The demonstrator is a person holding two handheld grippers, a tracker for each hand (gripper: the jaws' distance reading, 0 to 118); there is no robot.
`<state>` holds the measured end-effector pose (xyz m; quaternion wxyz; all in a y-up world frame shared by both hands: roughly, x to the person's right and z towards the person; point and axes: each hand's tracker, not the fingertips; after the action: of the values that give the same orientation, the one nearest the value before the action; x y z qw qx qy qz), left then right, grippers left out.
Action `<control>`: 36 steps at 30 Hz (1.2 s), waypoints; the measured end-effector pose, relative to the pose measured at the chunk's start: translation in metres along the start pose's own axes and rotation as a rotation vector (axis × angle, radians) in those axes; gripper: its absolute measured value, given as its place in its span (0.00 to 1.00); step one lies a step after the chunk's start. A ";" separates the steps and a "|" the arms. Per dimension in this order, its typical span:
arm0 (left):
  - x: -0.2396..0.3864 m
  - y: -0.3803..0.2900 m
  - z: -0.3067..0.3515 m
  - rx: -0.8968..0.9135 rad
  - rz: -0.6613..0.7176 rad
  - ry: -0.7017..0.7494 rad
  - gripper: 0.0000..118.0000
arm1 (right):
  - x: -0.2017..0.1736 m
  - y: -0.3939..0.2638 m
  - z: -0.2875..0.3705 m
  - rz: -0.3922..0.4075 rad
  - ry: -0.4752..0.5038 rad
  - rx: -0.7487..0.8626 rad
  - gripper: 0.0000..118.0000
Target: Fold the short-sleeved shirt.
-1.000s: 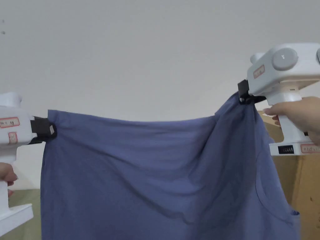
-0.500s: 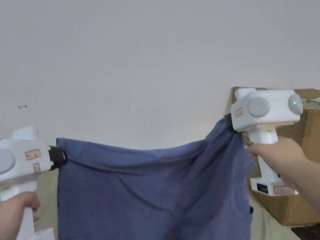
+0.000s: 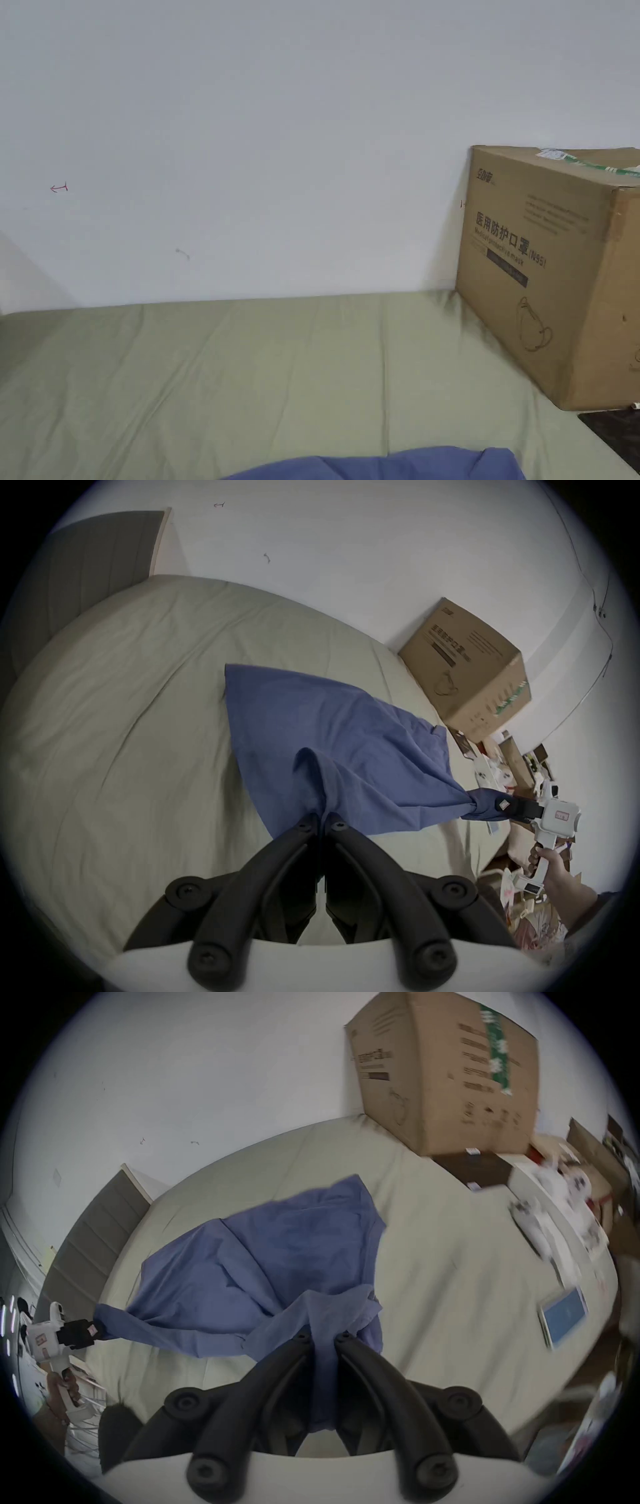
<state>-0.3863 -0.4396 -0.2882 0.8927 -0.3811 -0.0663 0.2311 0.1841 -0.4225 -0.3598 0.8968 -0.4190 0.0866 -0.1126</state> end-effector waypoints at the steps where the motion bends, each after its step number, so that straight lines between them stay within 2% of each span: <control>1: 0.002 -0.009 0.019 0.027 -0.002 0.007 0.02 | 0.004 -0.012 0.020 -0.036 0.003 0.015 0.03; 3: 0.007 -0.018 0.051 0.081 0.005 0.020 0.02 | 0.006 -0.028 0.055 -0.062 -0.022 0.075 0.03; 7: 0.020 -0.018 0.100 0.170 0.006 -0.001 0.02 | -0.006 -0.039 0.110 -0.039 -0.027 0.155 0.03; 9: 0.028 -0.013 0.112 0.183 -0.012 0.004 0.02 | -0.015 -0.038 0.122 -0.004 -0.019 0.170 0.03; 11: 0.034 -0.006 0.113 0.183 -0.023 0.001 0.02 | -0.025 -0.033 0.124 0.072 -0.045 0.157 0.03; 13: 0.032 0.000 0.104 0.171 -0.017 0.010 0.02 | -0.027 -0.029 0.113 0.099 -0.054 0.166 0.03; 15: 0.024 0.005 0.084 0.136 0.022 0.016 0.02 | -0.027 -0.022 0.093 0.086 -0.056 0.149 0.03; 18: 0.013 0.014 0.048 0.071 0.055 0.032 0.02 | -0.020 -0.012 0.051 -0.005 -0.017 0.074 0.04; 19: 0.015 0.015 0.039 0.071 0.057 0.035 0.08 | -0.021 -0.011 0.040 -0.012 -0.040 0.082 0.09; 20: 0.013 0.015 0.033 0.075 0.065 0.033 0.25 | -0.018 -0.010 0.028 -0.016 -0.059 0.082 0.27; 21: 0.013 0.014 0.030 0.092 0.074 0.050 0.50 | -0.018 -0.009 0.023 -0.020 -0.076 0.090 0.59; 22: 0.012 0.013 0.028 0.112 0.089 0.064 0.71 | -0.019 -0.007 0.016 -0.019 -0.084 0.084 0.85; 27: 0.014 0.012 0.034 0.170 0.156 0.003 0.73 | -0.032 -0.002 0.018 0.003 -0.081 0.140 0.87; 29: 0.028 0.013 0.041 0.228 0.090 0.010 0.77 | -0.042 0.000 0.029 0.022 -0.057 0.217 0.87; 32: 0.054 0.010 0.054 0.368 -0.071 0.043 0.75 | -0.061 -0.002 0.043 0.039 0.015 0.373 0.85; 33: 0.063 0.008 0.057 0.425 -0.122 0.068 0.72 | -0.067 -0.003 0.046 0.046 0.038 0.425 0.81; 34: 0.073 0.005 0.061 0.488 -0.173 0.106 0.60 | -0.074 -0.004 0.049 0.052 0.060 0.485 0.66; 36: 0.085 0.004 0.067 0.583 -0.243 0.122 0.47 | -0.090 -0.001 0.051 0.066 0.088 0.581 0.53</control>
<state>-0.3324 -0.3544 -0.2497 0.9877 -0.1116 0.0115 0.1086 0.1103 -0.3607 -0.3215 0.9778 -0.1361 0.1033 -0.1216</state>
